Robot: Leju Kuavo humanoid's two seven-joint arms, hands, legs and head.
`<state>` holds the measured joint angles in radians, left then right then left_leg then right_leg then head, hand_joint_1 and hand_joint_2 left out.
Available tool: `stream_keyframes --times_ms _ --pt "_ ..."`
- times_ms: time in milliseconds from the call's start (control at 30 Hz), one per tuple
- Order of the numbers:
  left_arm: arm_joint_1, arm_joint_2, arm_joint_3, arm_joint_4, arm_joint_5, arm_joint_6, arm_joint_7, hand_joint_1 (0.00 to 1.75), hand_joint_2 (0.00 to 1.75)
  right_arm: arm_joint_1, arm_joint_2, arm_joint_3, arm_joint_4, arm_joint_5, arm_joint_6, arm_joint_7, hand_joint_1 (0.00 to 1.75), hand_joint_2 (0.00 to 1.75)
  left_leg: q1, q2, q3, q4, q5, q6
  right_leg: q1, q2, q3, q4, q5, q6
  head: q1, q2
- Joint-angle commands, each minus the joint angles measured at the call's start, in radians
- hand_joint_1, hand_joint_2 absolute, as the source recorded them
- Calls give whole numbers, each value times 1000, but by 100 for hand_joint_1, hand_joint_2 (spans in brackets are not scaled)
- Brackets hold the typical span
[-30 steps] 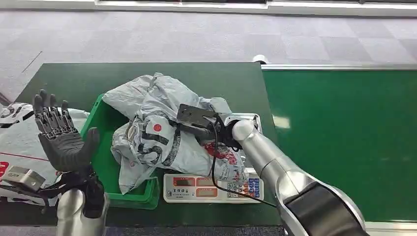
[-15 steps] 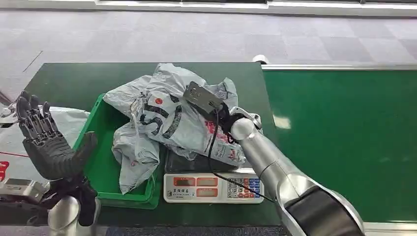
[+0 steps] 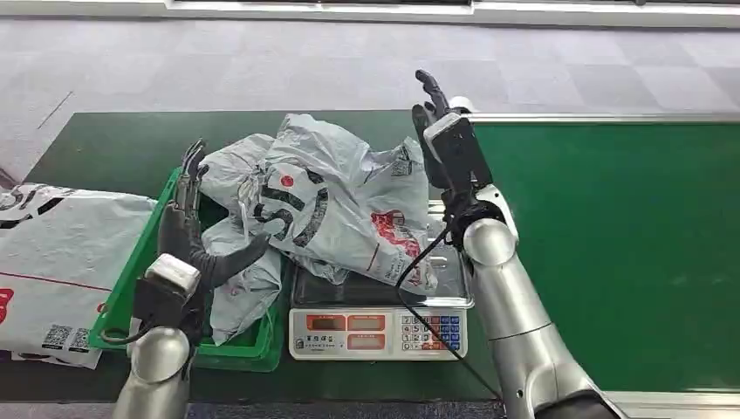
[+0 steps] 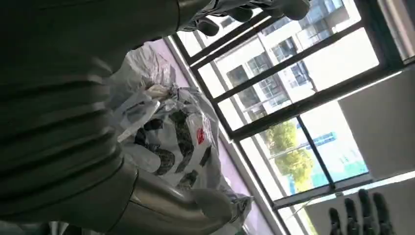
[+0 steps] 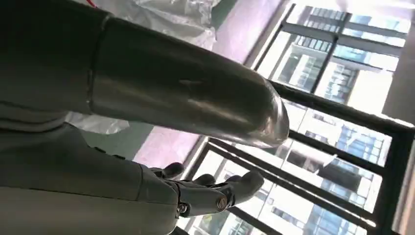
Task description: Moved the parcel from conveyor to table for the left to box.
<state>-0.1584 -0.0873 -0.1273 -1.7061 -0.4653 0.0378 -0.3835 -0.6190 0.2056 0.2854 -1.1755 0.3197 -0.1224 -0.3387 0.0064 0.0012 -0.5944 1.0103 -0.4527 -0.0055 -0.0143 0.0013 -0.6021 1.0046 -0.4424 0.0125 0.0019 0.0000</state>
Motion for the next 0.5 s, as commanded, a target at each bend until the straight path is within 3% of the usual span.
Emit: stream_keyframes --times_ms 33,200,333,367,400,433,500 --pt "-149 31 -184 231 -83 -29 56 0 175 88 -40 -98 -226 -16 4 5 0 0 1 -10 0 -1 2 0 1 -10 4 -2 -1 -1 0 0" --pt "-158 31 -213 249 -108 -43 70 0 175 106 -37 -107 -247 -25 3 -8 0 0 0 -4 1 -1 1 0 1 -5 3 -2 -1 -1 0 0" --pt "-224 -12 -333 427 -250 -23 148 0 175 258 -28 -131 -455 -1 -159 -136 0 0 1 -10 2 -3 2 0 1 -10 6 -4 -1 -1 0 0" --pt "-289 -37 -394 548 -385 -35 253 0 175 332 6 -162 -580 31 -381 -312 0 0 1 -12 1 -3 2 0 1 -12 6 -3 -2 -1 0 0" --pt "-358 -98 -415 701 -442 16 283 0 175 412 -32 -139 -704 60 -407 -290 0 0 1 -13 1 -2 2 0 1 -12 5 -3 -2 0 0 0" --pt "-400 -137 -419 801 -464 58 297 0 175 456 -43 -139 -760 66 -411 -269 0 175 1 -22 0 -3 3 1 1 -22 8 -4 -3 0 0 0" --pt "-472 -199 -429 975 -498 100 318 0 175 500 -46 -170 -760 90 -439 -253 0 175 1 -26 0 -2 3 1 1 -25 8 -4 -4 0 0 0"
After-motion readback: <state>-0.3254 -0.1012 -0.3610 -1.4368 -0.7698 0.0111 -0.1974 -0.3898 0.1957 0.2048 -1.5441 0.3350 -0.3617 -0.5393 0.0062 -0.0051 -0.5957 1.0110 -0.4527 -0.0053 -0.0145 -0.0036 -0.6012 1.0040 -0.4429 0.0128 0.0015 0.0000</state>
